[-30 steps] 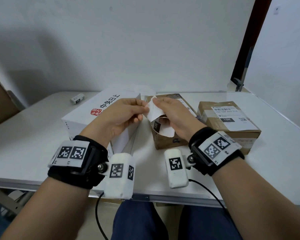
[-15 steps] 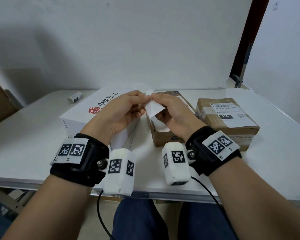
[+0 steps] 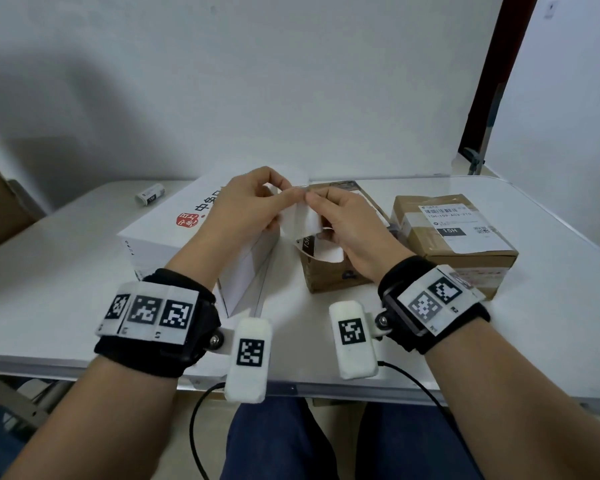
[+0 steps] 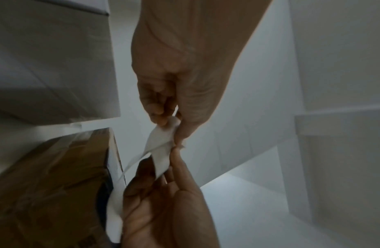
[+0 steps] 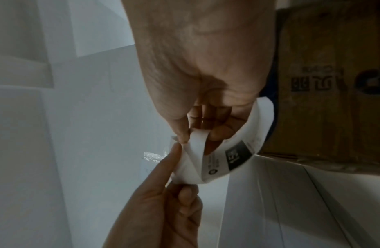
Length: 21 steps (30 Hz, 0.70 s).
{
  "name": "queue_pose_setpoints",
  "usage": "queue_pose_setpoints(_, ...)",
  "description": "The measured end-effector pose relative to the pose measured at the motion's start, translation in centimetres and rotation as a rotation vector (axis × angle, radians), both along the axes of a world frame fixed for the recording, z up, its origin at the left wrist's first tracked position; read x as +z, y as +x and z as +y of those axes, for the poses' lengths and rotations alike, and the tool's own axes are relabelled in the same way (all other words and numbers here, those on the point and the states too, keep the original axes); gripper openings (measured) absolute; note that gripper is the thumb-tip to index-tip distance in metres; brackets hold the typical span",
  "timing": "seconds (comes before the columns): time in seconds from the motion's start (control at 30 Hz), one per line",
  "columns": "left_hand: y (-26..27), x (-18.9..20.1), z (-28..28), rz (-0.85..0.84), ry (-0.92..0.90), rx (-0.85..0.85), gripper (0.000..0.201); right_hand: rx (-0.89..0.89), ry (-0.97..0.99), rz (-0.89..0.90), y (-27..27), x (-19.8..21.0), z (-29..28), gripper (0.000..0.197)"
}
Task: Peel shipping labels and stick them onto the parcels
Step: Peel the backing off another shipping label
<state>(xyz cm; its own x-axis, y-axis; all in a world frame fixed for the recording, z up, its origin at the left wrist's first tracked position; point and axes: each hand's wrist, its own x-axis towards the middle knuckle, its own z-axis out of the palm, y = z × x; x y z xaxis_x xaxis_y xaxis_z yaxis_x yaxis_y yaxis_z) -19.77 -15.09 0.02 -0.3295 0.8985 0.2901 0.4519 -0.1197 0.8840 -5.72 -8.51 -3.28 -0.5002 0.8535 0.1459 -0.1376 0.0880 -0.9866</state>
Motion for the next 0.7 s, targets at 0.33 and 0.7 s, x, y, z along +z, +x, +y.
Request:
queue_pose_setpoints(0.33,0.6,0.0,0.5,0.458,0.017,0.15,0.027,-0.052,0.152,-0.154,-0.5,0.8,0.1,0.04)
queue_pose_setpoints(0.7,-0.3,0.5,0.3,0.021,-0.12,0.019,0.036,-0.213,0.445,-0.173,-1.2,-0.1,-0.1,0.037)
